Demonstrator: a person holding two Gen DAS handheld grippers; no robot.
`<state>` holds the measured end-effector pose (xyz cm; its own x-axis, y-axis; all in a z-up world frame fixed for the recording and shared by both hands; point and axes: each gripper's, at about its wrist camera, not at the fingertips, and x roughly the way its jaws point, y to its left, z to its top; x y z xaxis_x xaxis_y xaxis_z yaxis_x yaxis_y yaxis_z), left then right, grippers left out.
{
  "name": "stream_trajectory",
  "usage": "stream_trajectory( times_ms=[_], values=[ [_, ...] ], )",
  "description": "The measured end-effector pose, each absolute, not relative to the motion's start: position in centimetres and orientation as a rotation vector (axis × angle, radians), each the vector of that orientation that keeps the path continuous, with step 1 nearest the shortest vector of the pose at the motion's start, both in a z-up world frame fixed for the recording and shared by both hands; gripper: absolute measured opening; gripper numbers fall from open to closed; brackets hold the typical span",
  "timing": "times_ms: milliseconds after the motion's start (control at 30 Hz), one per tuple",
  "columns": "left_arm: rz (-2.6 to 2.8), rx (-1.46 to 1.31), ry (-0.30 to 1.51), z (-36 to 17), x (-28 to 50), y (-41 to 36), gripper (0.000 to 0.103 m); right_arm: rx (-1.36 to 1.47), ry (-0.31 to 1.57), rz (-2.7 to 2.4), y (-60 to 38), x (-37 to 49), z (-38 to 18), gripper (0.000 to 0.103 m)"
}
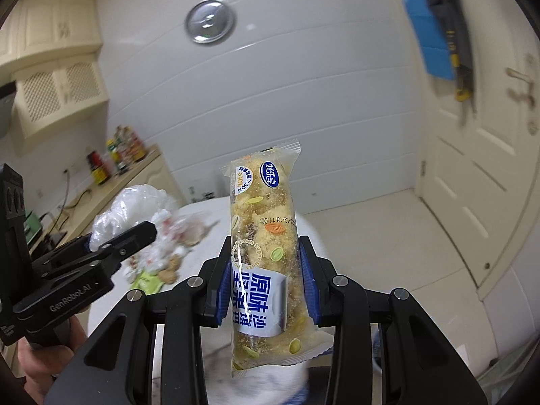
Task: Collect trash
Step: 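Carry the bread packet and white plastic bag to the blue bin and release both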
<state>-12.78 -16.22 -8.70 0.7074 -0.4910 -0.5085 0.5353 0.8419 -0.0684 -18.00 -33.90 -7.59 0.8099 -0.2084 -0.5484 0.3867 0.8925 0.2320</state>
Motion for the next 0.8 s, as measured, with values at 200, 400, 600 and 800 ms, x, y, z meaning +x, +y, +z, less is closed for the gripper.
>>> stream_trajectory(
  times_ms=[200,400,600,800],
  values=[
    [-0.662,0.119,0.542,-9.4,-12.5,-20.3,0.043,0.384,0.519,-0.439,-38.2,-21.2,-7.4,0.036],
    [-0.743,0.143,0.576,-10.4,-10.4,-24.8,0.043,0.422,0.521,-0.553,-42.9,-24.5,-8.1,0.036],
    [-0.833,0.203,0.680,-13.6,-6.8,-30.2,0.043,0.507,0.567,-0.640,-48.0,-26.7,-11.5,0.036],
    [-0.890,0.274,0.823,-17.8,-2.4,-37.3,0.043,0.623,0.654,-0.708,-53.2,-27.7,-17.3,0.036]
  ],
)
